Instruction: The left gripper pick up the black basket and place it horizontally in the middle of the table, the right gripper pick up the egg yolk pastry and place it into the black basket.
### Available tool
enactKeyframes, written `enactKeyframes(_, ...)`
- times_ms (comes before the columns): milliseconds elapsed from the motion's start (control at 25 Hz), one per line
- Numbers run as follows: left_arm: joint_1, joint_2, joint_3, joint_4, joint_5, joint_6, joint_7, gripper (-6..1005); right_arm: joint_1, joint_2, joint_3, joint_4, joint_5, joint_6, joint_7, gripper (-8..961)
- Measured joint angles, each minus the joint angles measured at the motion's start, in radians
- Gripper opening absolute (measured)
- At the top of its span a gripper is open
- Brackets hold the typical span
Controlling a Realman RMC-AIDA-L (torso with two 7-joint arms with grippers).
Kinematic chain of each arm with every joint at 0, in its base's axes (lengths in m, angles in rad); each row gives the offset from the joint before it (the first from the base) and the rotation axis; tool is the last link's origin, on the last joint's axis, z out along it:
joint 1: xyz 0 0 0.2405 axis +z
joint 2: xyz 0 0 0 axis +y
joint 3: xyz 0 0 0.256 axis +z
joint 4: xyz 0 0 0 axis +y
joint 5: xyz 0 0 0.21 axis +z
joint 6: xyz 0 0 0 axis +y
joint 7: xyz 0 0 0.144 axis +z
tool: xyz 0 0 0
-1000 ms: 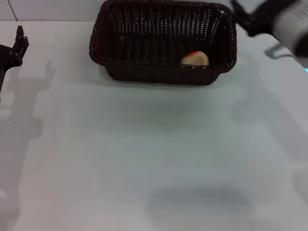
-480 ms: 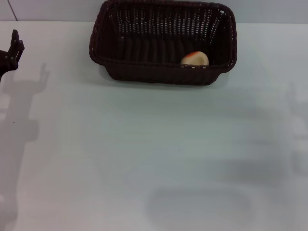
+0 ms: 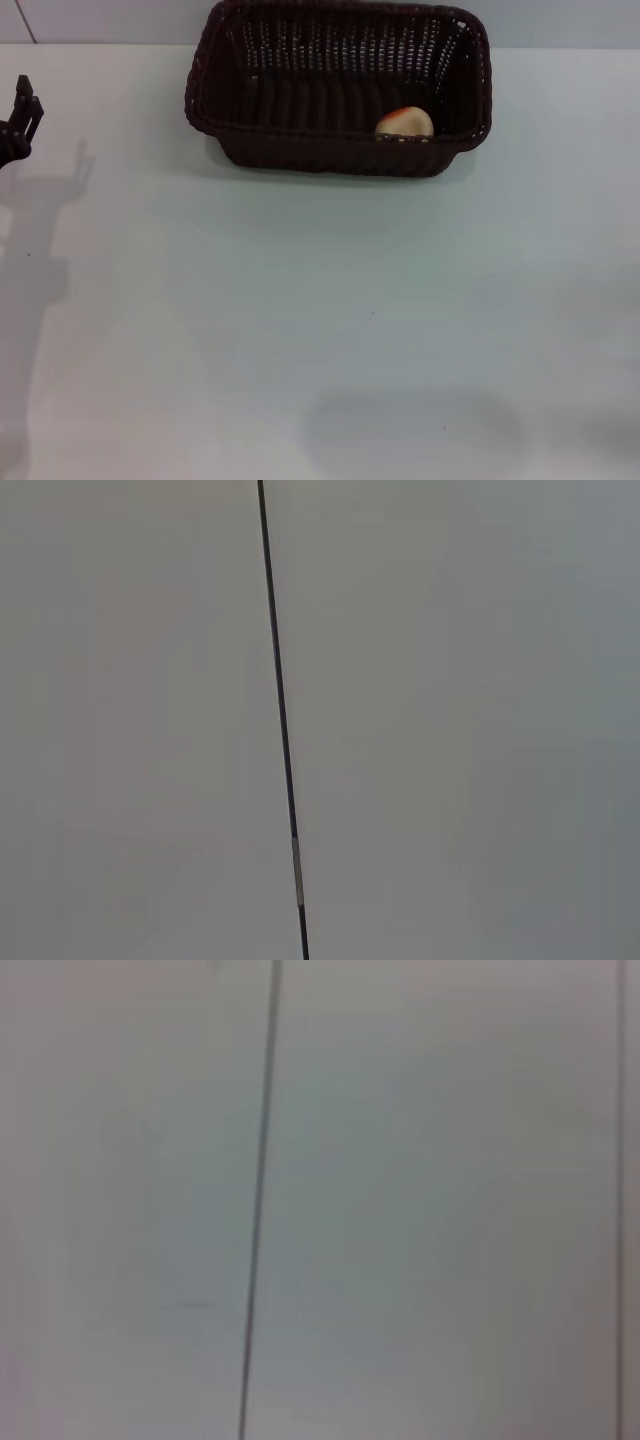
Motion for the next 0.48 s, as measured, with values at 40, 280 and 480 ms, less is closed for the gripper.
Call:
enactKeyframes(40, 0.002, 0.0, 0.0, 0.0, 0.0, 0.0, 0.0, 809, 0.0, 0.0, 0.001, 0.011, 0.005, 0.003, 0.024, 630)
enactKeyframes(280, 0.009, -0.002, 0.0, 0.003, 0.0, 0.001, 0.0, 809, 0.009, -0.002, 0.011, 0.043, 0.01, 0.003, 0.089, 630)
enactKeyframes(480, 0.017, -0.001, 0.0, 0.002, 0.0, 0.001, -0.001, 809, 0.02, -0.004, 0.013, 0.058, 0.011, -0.001, 0.091, 631)
